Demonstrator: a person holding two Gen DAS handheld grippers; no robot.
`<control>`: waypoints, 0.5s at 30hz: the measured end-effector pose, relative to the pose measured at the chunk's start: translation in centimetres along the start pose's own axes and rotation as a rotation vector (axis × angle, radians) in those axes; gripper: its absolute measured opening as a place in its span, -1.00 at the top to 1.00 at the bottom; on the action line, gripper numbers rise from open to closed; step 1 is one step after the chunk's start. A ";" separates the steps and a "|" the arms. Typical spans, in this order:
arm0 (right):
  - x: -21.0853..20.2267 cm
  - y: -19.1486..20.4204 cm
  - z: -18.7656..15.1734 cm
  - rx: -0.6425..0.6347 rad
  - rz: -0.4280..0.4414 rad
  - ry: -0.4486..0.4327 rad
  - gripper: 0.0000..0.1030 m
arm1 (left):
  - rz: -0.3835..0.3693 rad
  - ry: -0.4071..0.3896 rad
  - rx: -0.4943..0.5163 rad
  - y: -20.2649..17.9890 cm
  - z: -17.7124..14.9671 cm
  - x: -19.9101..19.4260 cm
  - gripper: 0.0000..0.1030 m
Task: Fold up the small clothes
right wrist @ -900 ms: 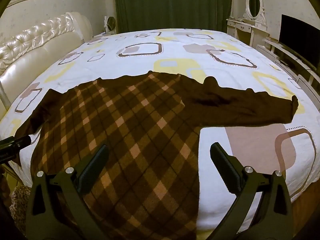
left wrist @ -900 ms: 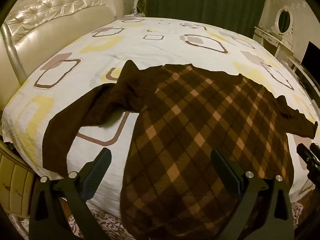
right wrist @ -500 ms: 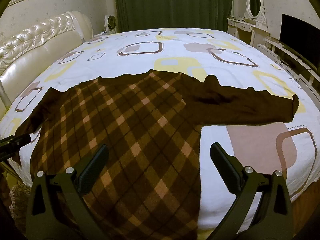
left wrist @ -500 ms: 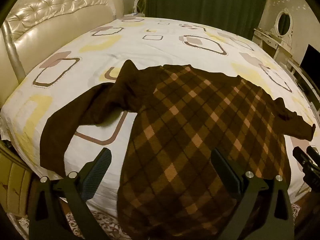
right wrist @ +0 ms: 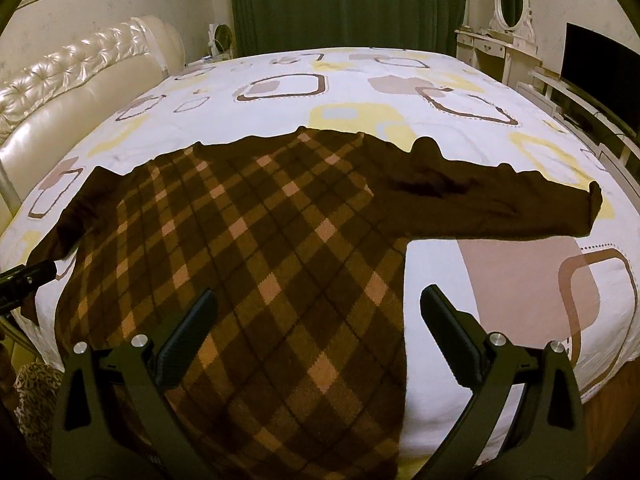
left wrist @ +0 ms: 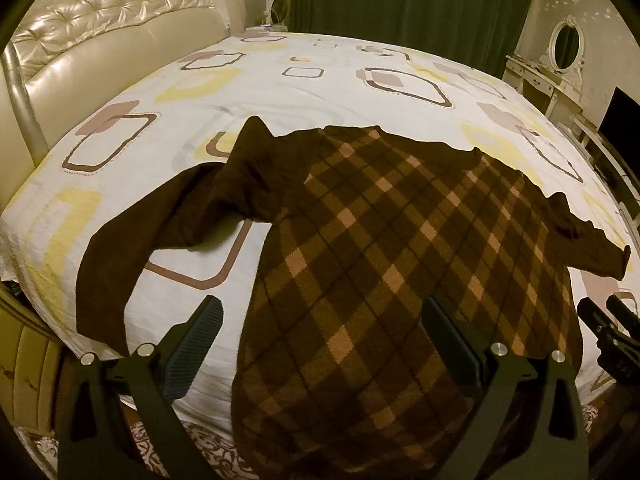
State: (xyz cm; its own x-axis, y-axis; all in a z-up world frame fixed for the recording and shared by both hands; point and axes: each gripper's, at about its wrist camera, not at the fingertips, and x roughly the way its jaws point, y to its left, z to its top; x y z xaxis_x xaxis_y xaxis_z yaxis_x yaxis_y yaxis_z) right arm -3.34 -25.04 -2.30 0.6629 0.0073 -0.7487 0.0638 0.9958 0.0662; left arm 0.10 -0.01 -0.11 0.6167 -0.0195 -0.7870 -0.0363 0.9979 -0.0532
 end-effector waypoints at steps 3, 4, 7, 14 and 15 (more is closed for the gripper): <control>0.1 -0.1 -0.1 0.001 0.000 0.002 -0.96 | 0.005 -0.004 0.004 0.0 0.0 0.0 -0.93; 0.1 0.0 -0.1 0.002 0.000 0.003 -0.96 | 0.007 -0.003 0.006 0.0 -0.1 0.1 -0.93; 0.2 -0.1 -0.1 0.002 0.000 0.002 -0.96 | 0.019 -0.003 0.016 0.0 -0.2 0.2 -0.93; 0.2 -0.1 -0.1 0.003 0.000 0.002 -0.96 | 0.028 0.001 0.022 0.0 -0.2 0.3 -0.93; 0.2 -0.1 -0.1 0.003 0.001 0.001 -0.96 | 0.032 0.001 0.025 0.0 -0.2 0.3 -0.93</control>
State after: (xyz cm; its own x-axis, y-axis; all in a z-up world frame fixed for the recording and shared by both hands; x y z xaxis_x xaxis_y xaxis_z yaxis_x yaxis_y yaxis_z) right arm -3.28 -25.13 -2.52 0.6625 0.0083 -0.7490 0.0657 0.9954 0.0691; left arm 0.10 -0.03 -0.51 0.6145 0.0129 -0.7888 -0.0368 0.9992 -0.0124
